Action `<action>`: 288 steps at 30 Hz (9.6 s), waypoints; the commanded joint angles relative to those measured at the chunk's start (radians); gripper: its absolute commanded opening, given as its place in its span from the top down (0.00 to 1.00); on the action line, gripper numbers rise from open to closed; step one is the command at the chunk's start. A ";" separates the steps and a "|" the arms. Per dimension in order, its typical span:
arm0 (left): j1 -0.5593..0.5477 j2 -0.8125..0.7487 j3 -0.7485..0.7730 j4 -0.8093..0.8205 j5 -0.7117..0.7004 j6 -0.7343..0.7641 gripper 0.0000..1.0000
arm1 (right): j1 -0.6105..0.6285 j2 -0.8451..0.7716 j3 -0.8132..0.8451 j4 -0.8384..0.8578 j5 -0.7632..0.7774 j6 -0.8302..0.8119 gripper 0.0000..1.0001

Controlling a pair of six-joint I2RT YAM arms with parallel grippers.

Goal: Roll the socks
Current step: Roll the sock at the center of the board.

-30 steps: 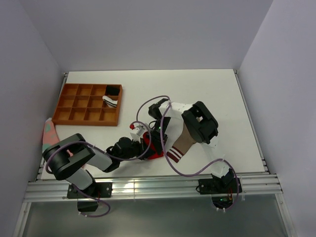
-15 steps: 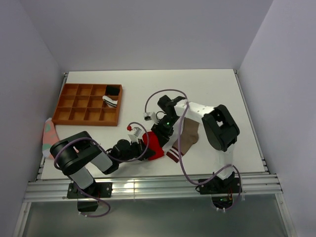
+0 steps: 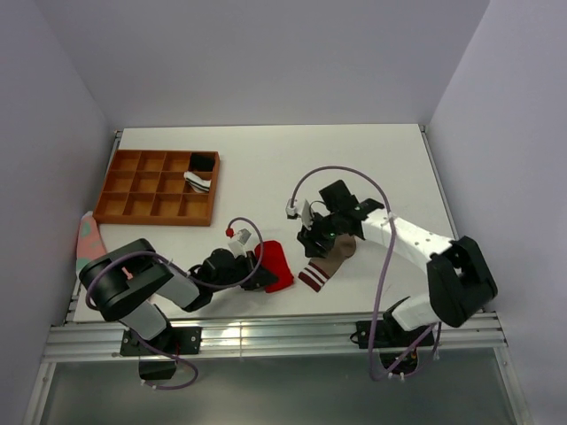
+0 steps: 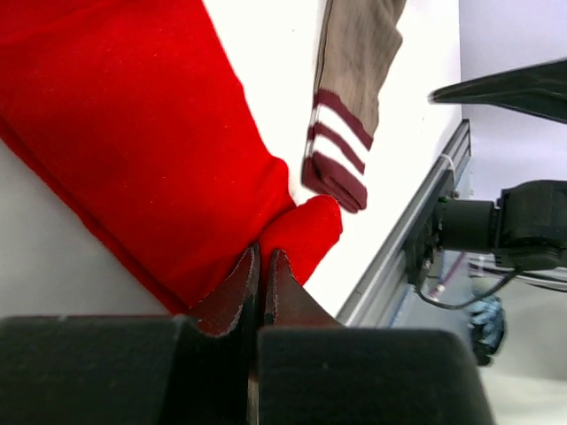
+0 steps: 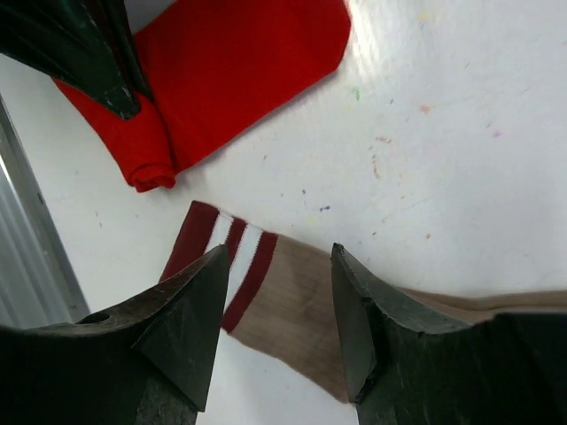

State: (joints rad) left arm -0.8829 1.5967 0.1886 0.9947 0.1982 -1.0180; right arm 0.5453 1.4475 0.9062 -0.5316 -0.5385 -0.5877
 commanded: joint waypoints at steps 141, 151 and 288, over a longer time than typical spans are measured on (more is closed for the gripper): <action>-0.005 -0.093 0.204 -0.370 0.066 0.432 0.74 | 0.127 0.669 0.442 -0.420 -0.146 -0.021 1.00; -0.048 -0.078 0.275 -0.519 0.001 0.404 1.00 | 0.119 0.651 0.435 -0.384 -0.109 0.017 0.84; -0.077 0.273 0.718 -1.024 -0.042 0.193 1.00 | 0.127 -0.371 -0.412 0.222 0.150 -0.319 0.43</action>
State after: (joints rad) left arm -0.9543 1.8149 0.9318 0.0864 0.1623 -0.8364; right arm 0.6540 1.0863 0.5163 -0.3920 -0.4370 -0.8856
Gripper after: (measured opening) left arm 0.144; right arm 0.568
